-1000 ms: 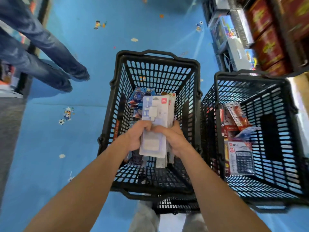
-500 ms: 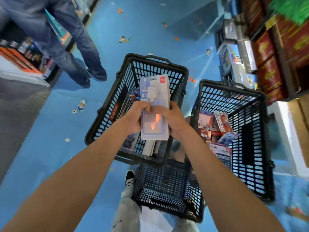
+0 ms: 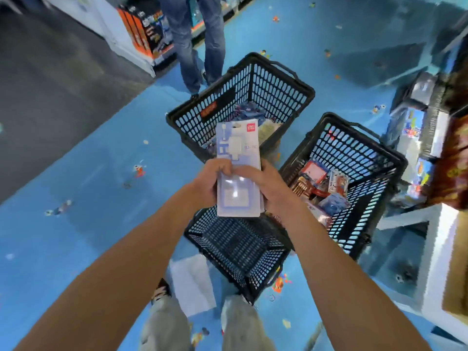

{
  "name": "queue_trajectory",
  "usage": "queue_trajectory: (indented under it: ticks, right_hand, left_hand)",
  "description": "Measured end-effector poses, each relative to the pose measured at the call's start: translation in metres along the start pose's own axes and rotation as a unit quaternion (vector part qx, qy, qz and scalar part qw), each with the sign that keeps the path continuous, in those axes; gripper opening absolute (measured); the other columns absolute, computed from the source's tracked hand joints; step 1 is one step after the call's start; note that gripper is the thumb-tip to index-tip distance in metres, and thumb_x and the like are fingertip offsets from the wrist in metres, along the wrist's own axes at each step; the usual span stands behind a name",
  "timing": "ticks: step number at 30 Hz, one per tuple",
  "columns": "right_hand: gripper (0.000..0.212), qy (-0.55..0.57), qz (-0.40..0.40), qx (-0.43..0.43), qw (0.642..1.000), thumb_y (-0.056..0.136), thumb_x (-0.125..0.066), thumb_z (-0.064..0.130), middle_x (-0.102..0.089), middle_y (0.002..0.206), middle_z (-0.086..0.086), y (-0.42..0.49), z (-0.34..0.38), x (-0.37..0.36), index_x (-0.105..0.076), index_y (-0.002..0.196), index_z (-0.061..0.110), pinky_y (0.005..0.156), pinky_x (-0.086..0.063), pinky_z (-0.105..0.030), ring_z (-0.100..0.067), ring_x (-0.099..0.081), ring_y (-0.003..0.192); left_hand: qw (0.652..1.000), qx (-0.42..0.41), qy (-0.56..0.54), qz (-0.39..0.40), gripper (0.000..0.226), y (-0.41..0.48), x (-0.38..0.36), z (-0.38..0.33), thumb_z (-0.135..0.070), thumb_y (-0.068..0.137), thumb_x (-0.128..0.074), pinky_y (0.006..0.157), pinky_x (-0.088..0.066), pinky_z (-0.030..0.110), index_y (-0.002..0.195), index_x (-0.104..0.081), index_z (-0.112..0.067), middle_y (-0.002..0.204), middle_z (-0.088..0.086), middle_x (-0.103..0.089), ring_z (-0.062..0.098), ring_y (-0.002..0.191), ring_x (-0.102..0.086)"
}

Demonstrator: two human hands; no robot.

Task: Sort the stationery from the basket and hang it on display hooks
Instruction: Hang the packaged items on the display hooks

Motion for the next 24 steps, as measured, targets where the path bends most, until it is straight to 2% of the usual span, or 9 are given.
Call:
queue_trajectory:
  ticks: [3,6,8,11,14,17,19,21,24]
  right_hand:
    - [0.066,-0.024,0.058,-0.033,0.997,0.069,-0.087,0.024,-0.071,0.121,-0.021,-0.021,-0.034,-0.046,-0.065,0.13,0.007,0.089,-0.057,-0.054,-0.041,-0.069,0.108]
    - [0.061,-0.047,0.124,-0.061,0.989,0.072,-0.087,0.024,-0.07,0.122,-0.023,-0.041,-0.077,-0.106,-0.067,0.127,0.005,0.098,-0.052,-0.064,-0.043,-0.068,0.11]
    - [0.06,-0.067,0.172,-0.079,0.98,0.071,-0.086,0.026,-0.07,0.12,-0.023,-0.06,-0.111,-0.154,-0.068,0.123,0.003,0.096,-0.054,-0.059,-0.039,-0.068,0.105]
    - [0.059,-0.111,0.24,-0.11,0.958,0.071,-0.081,0.024,-0.071,0.117,-0.021,-0.098,-0.168,-0.23,-0.066,0.123,0.001,0.084,-0.056,-0.043,-0.029,-0.069,0.099]
    - [0.068,-0.163,0.292,-0.145,0.931,0.065,-0.082,0.028,-0.072,0.117,-0.02,-0.142,-0.239,-0.3,-0.066,0.126,0.001,0.088,-0.057,-0.045,-0.031,-0.069,0.1]
    - [0.048,-0.221,0.353,-0.185,0.89,0.071,-0.078,0.025,-0.075,0.106,-0.01,-0.205,-0.319,-0.369,-0.071,0.117,0.011,0.085,-0.057,-0.042,-0.026,-0.071,0.095]
    - [0.04,-0.259,0.393,-0.206,0.858,0.072,-0.076,0.028,-0.077,0.099,-0.002,-0.259,-0.368,-0.414,-0.071,0.11,0.018,0.077,-0.057,-0.035,-0.019,-0.073,0.089]
    - [0.04,-0.289,0.432,-0.223,0.825,0.071,-0.076,0.029,-0.078,0.095,0.003,-0.314,-0.412,-0.455,-0.071,0.109,0.019,0.067,-0.056,-0.026,-0.013,-0.074,0.083]
    - [0.051,-0.337,0.479,-0.217,0.781,0.077,-0.079,0.026,-0.076,0.107,-0.002,-0.389,-0.474,-0.513,-0.067,0.125,0.013,0.067,-0.056,-0.026,-0.018,-0.074,0.094]
  left_hand:
    - [1.0,0.0,-0.014,-0.004,0.048,-0.049,0.031,0.027,-0.012,0.07,-0.039,0.075,-0.059,0.037,0.11,-0.066,-0.007,0.092,0.012,-0.073,0.03,0.083,-0.07]
    - [0.998,-0.006,-0.033,-0.06,0.064,-0.101,0.088,0.056,-0.014,0.048,-0.054,0.081,-0.056,0.039,0.11,-0.067,-0.007,0.096,0.014,-0.072,0.031,0.086,-0.068]
    - [0.994,-0.024,-0.057,-0.088,0.065,-0.141,0.131,0.078,-0.014,0.049,-0.053,0.09,-0.053,0.042,0.11,-0.074,-0.01,0.102,0.015,-0.073,0.032,0.092,-0.068]
    - [0.982,-0.046,-0.103,-0.154,0.056,-0.214,0.198,0.123,-0.013,0.056,-0.044,0.092,-0.051,0.043,0.1,-0.079,-0.012,0.102,0.015,-0.074,0.033,0.093,-0.068]
    - [0.964,-0.071,-0.151,-0.207,0.054,-0.294,0.261,0.182,-0.012,0.057,-0.043,0.094,-0.052,0.043,0.094,-0.082,-0.012,0.1,0.014,-0.076,0.032,0.09,-0.071]
    - [0.942,-0.093,-0.192,-0.26,0.057,-0.387,0.315,0.251,-0.012,0.058,-0.044,0.095,-0.052,0.044,0.107,-0.074,-0.007,0.103,0.018,-0.072,0.035,0.094,-0.067]
    - [0.923,-0.101,-0.229,-0.293,0.058,-0.455,0.345,0.303,-0.011,0.057,-0.045,0.089,-0.055,0.041,0.11,-0.069,-0.004,0.1,0.017,-0.071,0.034,0.089,-0.067]
    - [0.902,-0.124,-0.263,-0.318,0.061,-0.521,0.37,0.349,-0.011,0.058,-0.043,0.086,-0.056,0.04,0.114,-0.067,-0.002,0.101,0.017,-0.072,0.035,0.091,-0.067]
    - [0.869,-0.177,-0.294,-0.356,0.076,-0.616,0.397,0.414,-0.013,0.061,-0.046,0.103,-0.047,0.052,0.134,-0.057,0.005,0.119,0.023,-0.063,0.04,0.109,-0.06]
Point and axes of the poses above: each hand's wrist, its own y-axis towards the middle knuckle, its own x-axis out of the back of the hand, z = x × y, the point moved 10 cm from there along y, towards the middle knuckle
